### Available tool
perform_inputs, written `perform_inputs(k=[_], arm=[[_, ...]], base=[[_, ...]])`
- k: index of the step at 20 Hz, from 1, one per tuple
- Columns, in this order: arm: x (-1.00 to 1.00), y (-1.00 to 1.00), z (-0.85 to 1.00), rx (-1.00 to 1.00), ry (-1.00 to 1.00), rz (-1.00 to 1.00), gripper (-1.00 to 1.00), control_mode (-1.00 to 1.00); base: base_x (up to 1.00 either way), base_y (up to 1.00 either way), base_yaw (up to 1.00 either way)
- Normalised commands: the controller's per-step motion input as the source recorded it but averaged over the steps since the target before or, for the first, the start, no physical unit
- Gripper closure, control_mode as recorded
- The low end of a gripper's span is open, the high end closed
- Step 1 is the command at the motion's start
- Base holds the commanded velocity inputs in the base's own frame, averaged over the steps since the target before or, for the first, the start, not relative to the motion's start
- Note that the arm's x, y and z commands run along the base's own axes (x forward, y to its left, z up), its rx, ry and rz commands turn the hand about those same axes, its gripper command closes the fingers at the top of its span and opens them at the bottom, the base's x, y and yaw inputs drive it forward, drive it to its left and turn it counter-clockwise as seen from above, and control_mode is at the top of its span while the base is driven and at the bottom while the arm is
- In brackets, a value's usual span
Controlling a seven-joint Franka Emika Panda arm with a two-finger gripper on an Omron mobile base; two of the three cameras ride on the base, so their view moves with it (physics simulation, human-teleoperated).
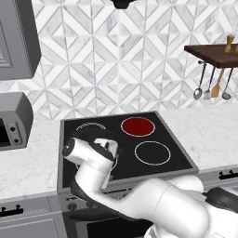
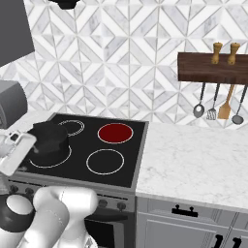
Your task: Turn off the rear right burner of the stove.
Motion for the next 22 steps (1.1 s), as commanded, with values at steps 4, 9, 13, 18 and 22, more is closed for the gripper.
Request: perform_inputs(k=[4,9,13,18,22], arm=[[-0.34,0.58,-0.68,-0.14,0.09,0.19,-1.0,-1.0],[-0.14,0.13,-0.83,-0.06,0.03,0.05,-1.0,-1.0],[0.1,0.0,-0.5,-0.06,-0.01,0.01,-1.0,-1.0],[0.02,0.0,-0.68,0.0,-0.02,0.0,-1.0,-1.0],[-0.2,-0.02,-0.42,0.14,-0.12,-0.15,-1.0,-1.0]], base=[[0.0,0.0,0.0],[0.0,0.0,0.0],[0.0,0.0,0.0],[0.0,0.0,0.0],[0.0,0.0,0.0]])
